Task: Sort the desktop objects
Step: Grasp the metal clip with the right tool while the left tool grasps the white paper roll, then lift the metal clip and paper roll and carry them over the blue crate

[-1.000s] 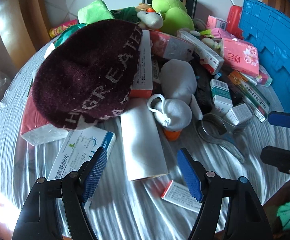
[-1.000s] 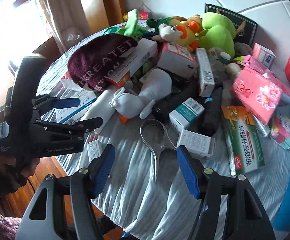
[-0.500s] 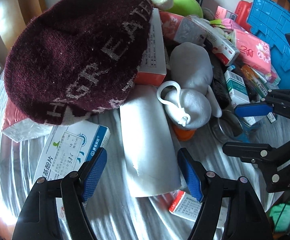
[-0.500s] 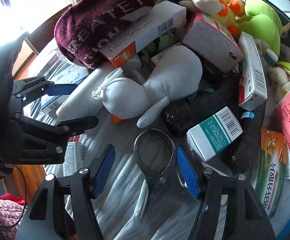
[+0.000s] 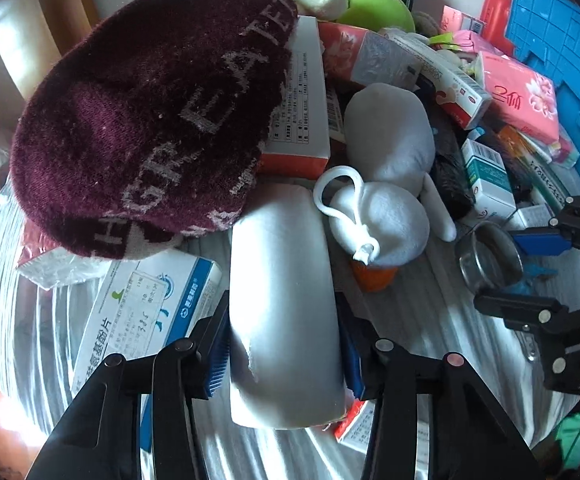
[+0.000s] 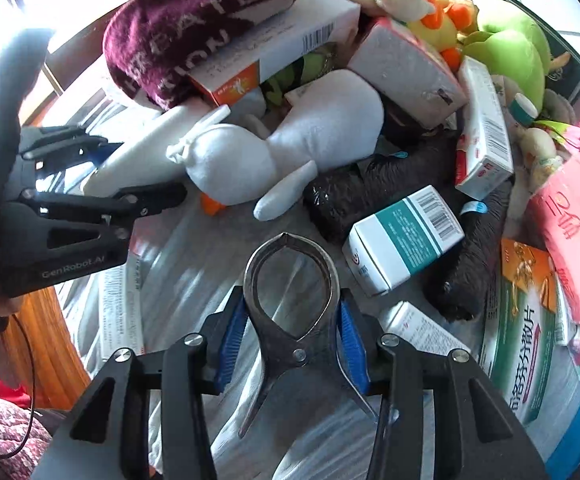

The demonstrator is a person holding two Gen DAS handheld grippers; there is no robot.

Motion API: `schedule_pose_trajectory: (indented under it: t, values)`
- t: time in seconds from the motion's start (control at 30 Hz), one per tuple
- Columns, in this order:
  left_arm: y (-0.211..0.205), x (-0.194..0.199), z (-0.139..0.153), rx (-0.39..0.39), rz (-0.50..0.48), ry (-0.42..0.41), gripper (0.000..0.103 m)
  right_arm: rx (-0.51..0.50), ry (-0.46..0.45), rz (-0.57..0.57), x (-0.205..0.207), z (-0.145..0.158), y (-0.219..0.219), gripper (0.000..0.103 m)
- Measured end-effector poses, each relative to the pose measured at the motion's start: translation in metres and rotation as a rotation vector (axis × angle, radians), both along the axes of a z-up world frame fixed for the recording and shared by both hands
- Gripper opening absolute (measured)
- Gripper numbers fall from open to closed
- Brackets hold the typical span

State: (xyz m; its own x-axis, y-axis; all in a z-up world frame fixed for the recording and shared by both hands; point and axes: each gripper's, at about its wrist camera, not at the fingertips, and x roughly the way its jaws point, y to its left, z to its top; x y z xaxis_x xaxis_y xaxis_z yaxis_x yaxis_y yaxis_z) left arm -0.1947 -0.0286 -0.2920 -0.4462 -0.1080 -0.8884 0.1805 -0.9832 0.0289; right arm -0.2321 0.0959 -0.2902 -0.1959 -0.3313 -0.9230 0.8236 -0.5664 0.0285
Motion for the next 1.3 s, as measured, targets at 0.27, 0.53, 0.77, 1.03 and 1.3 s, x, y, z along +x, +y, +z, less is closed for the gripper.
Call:
schedule_pose_trajectory:
  t: [0.27, 0.53, 0.77, 1.03, 1.3]
  values:
    - [0.007, 0.021, 0.052, -0.018, -0.051, 0.105, 0.044, -0.093, 0.03, -0.088, 0.012, 0.04, 0.019, 0.044]
    - [0.03, 0.029, 0.113, -0.023, -0.145, 0.224, 0.044, -0.192, 0.133, -0.2, 0.024, 0.094, 0.03, 0.044]
    - [0.053, 0.029, 0.174, -0.027, -0.25, 0.332, 0.044, -0.251, 0.246, -0.328, 0.029, 0.159, 0.057, 0.044]
    - [0.1, 0.031, 0.237, -0.015, -0.393, 0.456, 0.044, -0.311, 0.411, -0.494, 0.065, 0.245, 0.105, 0.044]
    - [0.176, 0.021, 0.294, -0.007, -0.502, 0.547, 0.044, -0.388, 0.58, -0.644, 0.09, 0.333, 0.181, 0.044]
